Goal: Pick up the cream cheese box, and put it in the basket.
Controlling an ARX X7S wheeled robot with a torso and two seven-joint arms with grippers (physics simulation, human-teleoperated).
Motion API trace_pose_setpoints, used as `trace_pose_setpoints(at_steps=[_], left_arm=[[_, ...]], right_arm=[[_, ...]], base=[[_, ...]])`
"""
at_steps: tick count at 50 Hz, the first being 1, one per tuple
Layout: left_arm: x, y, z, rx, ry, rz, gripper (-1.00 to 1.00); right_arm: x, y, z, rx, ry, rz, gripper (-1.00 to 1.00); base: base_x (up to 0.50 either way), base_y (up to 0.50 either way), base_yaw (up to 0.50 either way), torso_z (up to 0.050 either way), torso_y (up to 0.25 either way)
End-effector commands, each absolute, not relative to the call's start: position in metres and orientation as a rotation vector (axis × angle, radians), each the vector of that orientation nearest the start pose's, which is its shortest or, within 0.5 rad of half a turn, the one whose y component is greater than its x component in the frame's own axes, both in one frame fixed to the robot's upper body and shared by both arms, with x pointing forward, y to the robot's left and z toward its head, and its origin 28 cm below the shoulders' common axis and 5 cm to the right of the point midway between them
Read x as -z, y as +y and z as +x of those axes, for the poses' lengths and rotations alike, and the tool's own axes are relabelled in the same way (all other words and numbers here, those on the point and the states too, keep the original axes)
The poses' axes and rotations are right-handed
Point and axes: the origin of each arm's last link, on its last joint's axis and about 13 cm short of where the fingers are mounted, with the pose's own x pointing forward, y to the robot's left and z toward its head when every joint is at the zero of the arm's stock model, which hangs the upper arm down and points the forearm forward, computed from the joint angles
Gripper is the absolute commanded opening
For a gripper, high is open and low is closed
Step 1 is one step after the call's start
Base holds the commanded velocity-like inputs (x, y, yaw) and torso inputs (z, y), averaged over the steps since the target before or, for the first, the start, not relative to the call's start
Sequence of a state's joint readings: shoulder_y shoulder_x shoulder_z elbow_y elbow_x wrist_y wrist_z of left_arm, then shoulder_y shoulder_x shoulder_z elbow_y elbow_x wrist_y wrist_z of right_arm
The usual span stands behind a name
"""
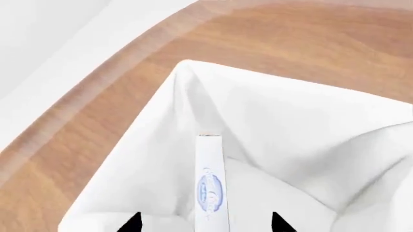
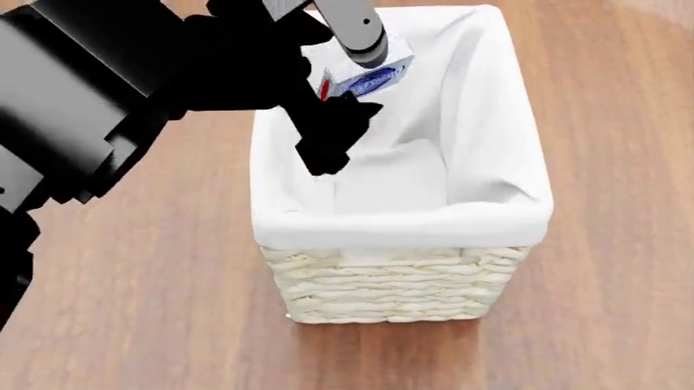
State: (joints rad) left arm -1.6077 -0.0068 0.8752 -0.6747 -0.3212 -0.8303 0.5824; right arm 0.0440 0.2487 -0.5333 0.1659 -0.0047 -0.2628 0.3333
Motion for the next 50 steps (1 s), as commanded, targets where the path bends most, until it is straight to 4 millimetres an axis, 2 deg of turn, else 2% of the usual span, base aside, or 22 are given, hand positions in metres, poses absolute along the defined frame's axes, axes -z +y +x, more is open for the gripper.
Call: trace_pose_setpoints(at_steps=[1, 10, 20, 24, 25, 26, 28, 29, 30, 31, 32, 33, 34, 35, 36, 37, 39, 41, 42, 43, 46, 50], left_arm=[[-0.327, 0.137, 0.411, 0.712, 0.238, 0.639, 1.0], [-0.328, 0.142, 0.412, 0.724, 0.245, 0.606, 1.0], [-0.356, 0.158, 0.393, 0.705, 0.152, 0.536, 1.0], [-0.379, 0.173, 0.36, 0.71, 0.051, 0.511, 1.0], [-0.385, 0.178, 0.351, 0.646, -0.007, 0.513, 1.0], [-0.385, 0.186, 0.334, 0.688, -0.059, 0.509, 1.0], [-0.383, 0.191, 0.319, 0.634, -0.102, 0.487, 1.0], [-0.372, 0.199, 0.303, 0.651, -0.175, 0.473, 1.0], [-0.359, 0.204, 0.295, 0.516, -0.195, 0.478, 1.0], [-0.349, 0.208, 0.284, 0.568, -0.24, 0.456, 1.0], [-0.342, 0.212, 0.278, 0.504, -0.263, 0.434, 1.0], [-0.319, 0.218, 0.262, 0.484, -0.274, 0.379, 1.0], [-0.305, 0.22, 0.256, 0.436, -0.249, 0.426, 1.0], [-0.287, 0.222, 0.236, 0.462, -0.327, 0.351, 1.0], [-0.269, 0.224, 0.231, 0.444, -0.263, 0.353, 1.0], [-0.25, 0.226, 0.211, 0.391, -0.373, 0.377, 1.0], [-0.212, 0.23, 0.193, 0.338, -0.344, 0.362, 1.0], [-0.184, 0.234, 0.185, 0.259, -0.319, 0.346, 1.0], [-0.168, 0.234, 0.181, 0.244, -0.321, 0.411, 1.0], [-0.151, 0.234, 0.177, 0.249, -0.276, 0.357, 1.0], [-0.124, 0.238, 0.175, 0.208, -0.256, 0.3, 1.0], [-0.11, 0.242, 0.181, 0.217, -0.243, 0.223, 1.0]], right_arm=[[0.023, -0.059, 0.185, -0.232, -0.061, -0.207, 1.0], [0.023, -0.06, 0.186, -0.231, -0.062, -0.212, 1.0], [0.024, -0.061, 0.187, -0.227, -0.058, -0.21, 1.0], [0.025, -0.06, 0.187, -0.225, -0.057, -0.211, 1.0], [0.025, -0.06, 0.187, -0.226, -0.056, -0.212, 1.0], [0.025, -0.06, 0.187, -0.224, -0.056, -0.212, 1.0], [0.024, -0.061, 0.188, -0.217, -0.057, -0.212, 1.0], [0.023, -0.063, 0.19, -0.207, -0.058, -0.208, 1.0], [0.022, -0.064, 0.191, -0.205, -0.054, -0.197, 1.0], [0.021, -0.065, 0.191, -0.206, -0.056, -0.196, 1.0], [0.02, -0.065, 0.192, -0.191, -0.063, -0.203, 1.0], [0.019, -0.068, 0.194, -0.186, -0.057, -0.19, 1.0], [0.018, -0.069, 0.196, -0.169, -0.063, -0.197, 1.0], [0.016, -0.072, 0.199, -0.16, -0.056, -0.181, 1.0], [0.016, -0.073, 0.201, -0.147, -0.059, -0.191, 1.0], [0.014, -0.077, 0.204, -0.125, -0.059, -0.185, 1.0], [0.01, -0.083, 0.207, -0.091, -0.066, -0.176, 1.0], [0.008, -0.084, 0.207, -0.081, -0.072, -0.174, 1.0], [0.008, -0.085, 0.207, -0.08, -0.071, -0.175, 1.0], [0.009, -0.084, 0.207, -0.08, -0.071, -0.174, 1.0], [0.01, -0.083, 0.206, -0.084, -0.074, -0.184, 1.0], [0.01, -0.083, 0.207, -0.087, -0.073, -0.182, 1.0]], base=[[0.0, 0.0, 0.0, 0.0, 0.0], [0.0, 0.0, 0.0, 0.0, 0.0], [0.0, 0.0, 0.0, 0.0, 0.0], [0.0, 0.0, 0.0, 0.0, 0.0], [0.0, 0.0, 0.0, 0.0, 0.0], [0.0, 0.0, 0.0, 0.0, 0.0], [0.0, 0.0, 0.0, 0.0, 0.0], [0.0, 0.0, 0.0, 0.0, 0.0], [0.0, 0.0, 0.0, 0.0, 0.0], [0.0, 0.0, 0.0, 0.0, 0.0], [0.0, 0.0, 0.0, 0.0, 0.0], [0.0, 0.0, 0.0, 0.0, 0.0], [0.0, 0.0, 0.0, 0.0, 0.0], [0.0, 0.0, 0.0, 0.0, 0.0], [0.0, 0.0, 0.0, 0.0, 0.0], [0.0, 0.0, 0.0, -0.015, 0.0], [0.0, 0.0, 0.0, 0.0, 0.0], [0.0, 0.0, 0.0, 0.0, 0.0], [0.0, 0.0, 0.0, 0.0, 0.0], [0.0, 0.0, 0.0, 0.0, 0.0], [0.0, 0.0, 0.0, 0.0, 0.0], [0.0, 0.0, 0.0, 0.0, 0.0]])
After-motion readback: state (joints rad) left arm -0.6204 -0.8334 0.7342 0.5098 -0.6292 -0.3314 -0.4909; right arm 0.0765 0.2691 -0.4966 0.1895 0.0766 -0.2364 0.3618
